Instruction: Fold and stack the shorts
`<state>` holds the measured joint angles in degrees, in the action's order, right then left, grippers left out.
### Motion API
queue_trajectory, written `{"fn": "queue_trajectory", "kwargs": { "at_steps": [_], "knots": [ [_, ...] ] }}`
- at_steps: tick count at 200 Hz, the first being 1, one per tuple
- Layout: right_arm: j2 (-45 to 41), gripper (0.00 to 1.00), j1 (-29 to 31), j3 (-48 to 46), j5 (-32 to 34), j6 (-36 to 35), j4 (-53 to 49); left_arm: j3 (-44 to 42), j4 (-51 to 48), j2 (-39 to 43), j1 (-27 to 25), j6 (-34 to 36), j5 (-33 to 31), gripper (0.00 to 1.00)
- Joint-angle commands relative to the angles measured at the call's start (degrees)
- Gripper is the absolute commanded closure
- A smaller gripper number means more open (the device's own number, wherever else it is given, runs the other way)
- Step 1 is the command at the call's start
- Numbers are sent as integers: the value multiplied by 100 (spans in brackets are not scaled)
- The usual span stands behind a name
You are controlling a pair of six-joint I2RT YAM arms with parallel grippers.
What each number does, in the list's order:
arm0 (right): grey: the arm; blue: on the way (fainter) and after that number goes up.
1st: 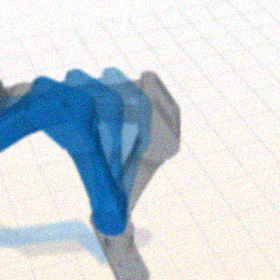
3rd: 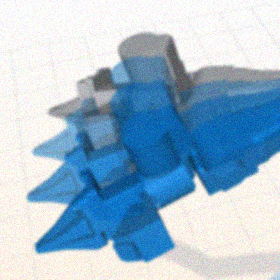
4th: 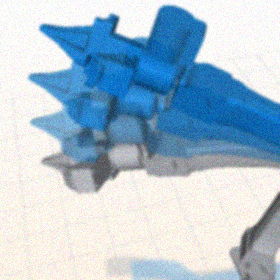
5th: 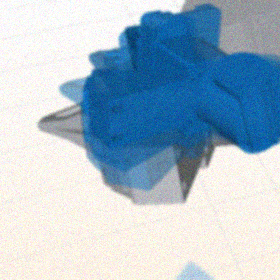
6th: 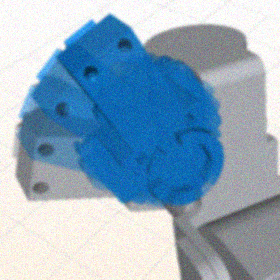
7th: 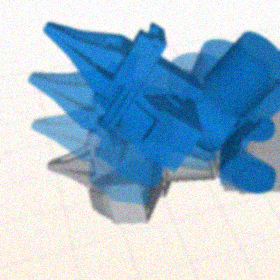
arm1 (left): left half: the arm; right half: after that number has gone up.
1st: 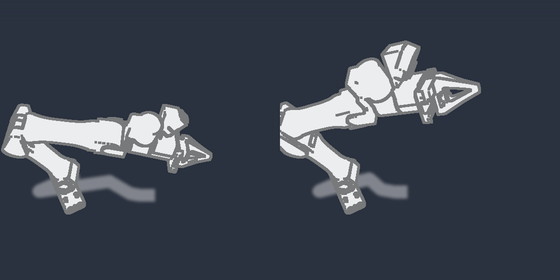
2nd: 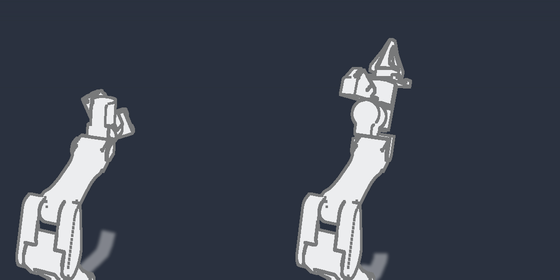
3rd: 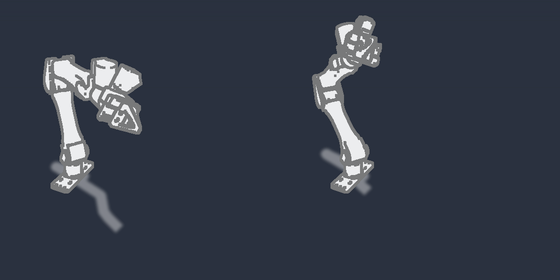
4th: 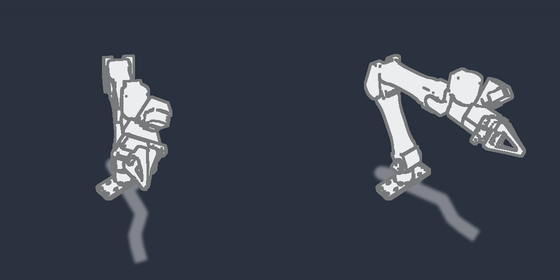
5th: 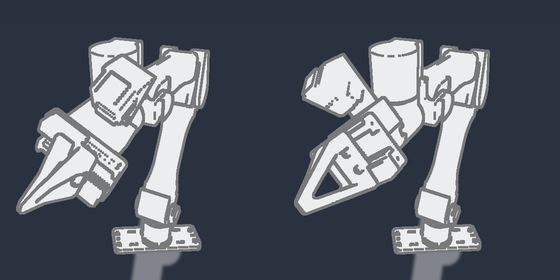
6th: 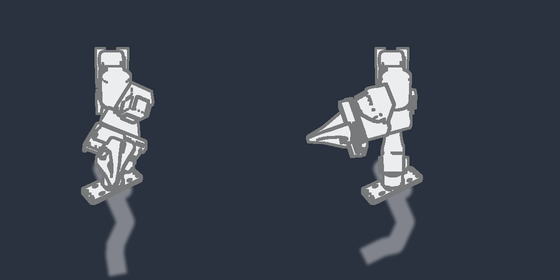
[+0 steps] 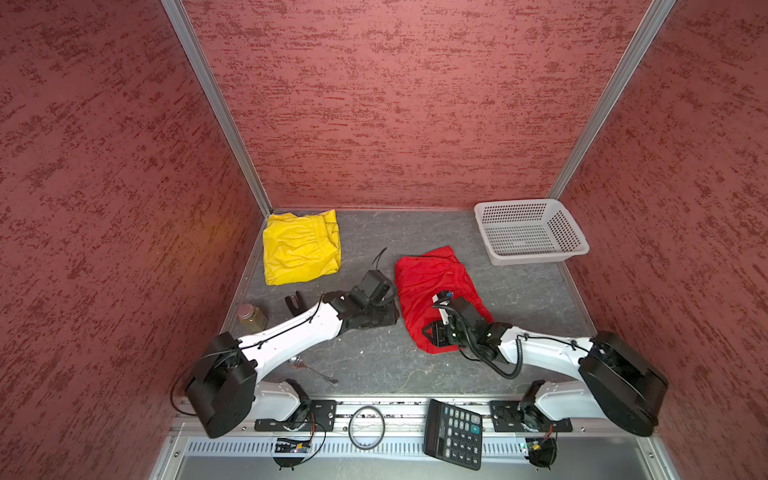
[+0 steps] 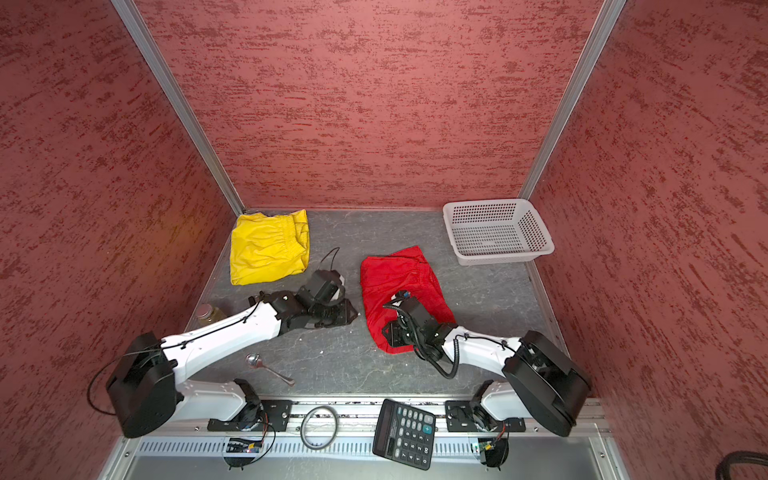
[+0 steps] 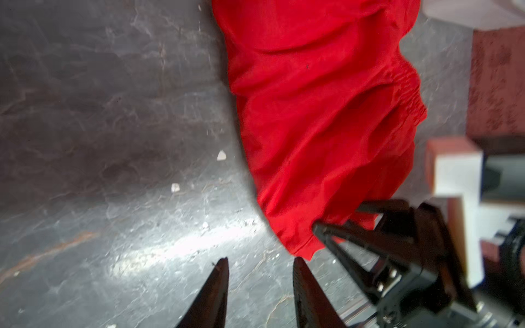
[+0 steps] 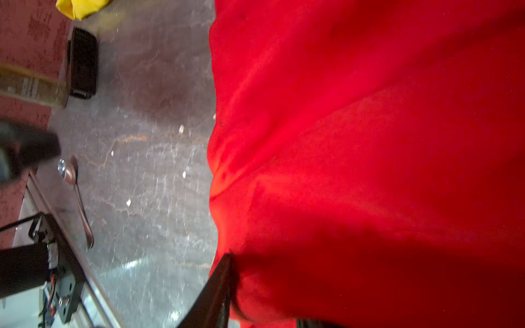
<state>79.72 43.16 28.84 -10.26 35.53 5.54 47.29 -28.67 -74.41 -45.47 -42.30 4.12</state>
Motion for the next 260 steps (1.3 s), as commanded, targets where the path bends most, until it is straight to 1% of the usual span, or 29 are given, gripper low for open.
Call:
{"fn": "queue_trajectory", "kwargs": {
  "at_steps": [1, 7, 25, 45, 55, 72, 88, 99, 110, 131, 142, 164, 185, 212, 233, 260],
  "knots": [
    [323, 64, -318, 290, -501, 65, 858, -295, 254, 224, -294, -208, -585, 56],
    [590, 65, -378, 394, -598, 93, 958, -312, 320, 221, -378, -224, -616, 54],
    [943, 67, -497, 735, -895, 192, 1223, -204, 414, 57, -658, -173, -744, 51],
    [1260, 67, -548, 1045, -1273, 359, 1464, 166, 387, -413, -941, -57, -910, 49],
    [1363, 63, -545, 1158, -1408, 402, 1519, 381, 379, -693, -1054, 5, -930, 49],
    [1434, 54, -546, 1256, -1498, 450, 1529, 750, 408, -1167, -1254, 105, -935, 48],
    [1414, 51, -555, 1246, -1527, 481, 1538, 1116, 289, -1568, -1408, 233, -1012, 47],
    [1367, 51, -554, 1208, -1515, 486, 1509, 1359, 89, -1796, -1480, 273, -1183, 46],
    [1349, 50, -563, 1190, -1519, 478, 1479, 1512, -114, -1969, -1517, 301, -1393, 48],
    [1416, 49, -629, 1205, -1563, 481, 1414, 1554, -290, -2095, -1576, 383, -1876, 57],
    [1491, 48, -667, 1206, -1653, 522, 1484, 1513, -332, -2111, -1590, 406, -2104, 59],
    [1640, 49, -769, 1243, -1842, 651, 1649, 1529, -521, -2192, -1633, 388, -2560, 59],
    [1740, 48, -830, 1329, -1946, 692, 1678, 1593, -784, -2315, -1731, 262, -2940, 56],
    [1835, 48, -879, 1478, -2021, 658, 1605, 1601, -997, -2544, -1796, 30, -3193, 54],
    [1867, 48, -905, 1546, -2051, 631, 1538, 1467, -717, -2668, -1789, 12, -3157, 54],
    [1875, 48, -936, 1559, -2059, 594, 1435, 1415, -512, -2805, -1746, -41, -3222, 68]
  ]
}}
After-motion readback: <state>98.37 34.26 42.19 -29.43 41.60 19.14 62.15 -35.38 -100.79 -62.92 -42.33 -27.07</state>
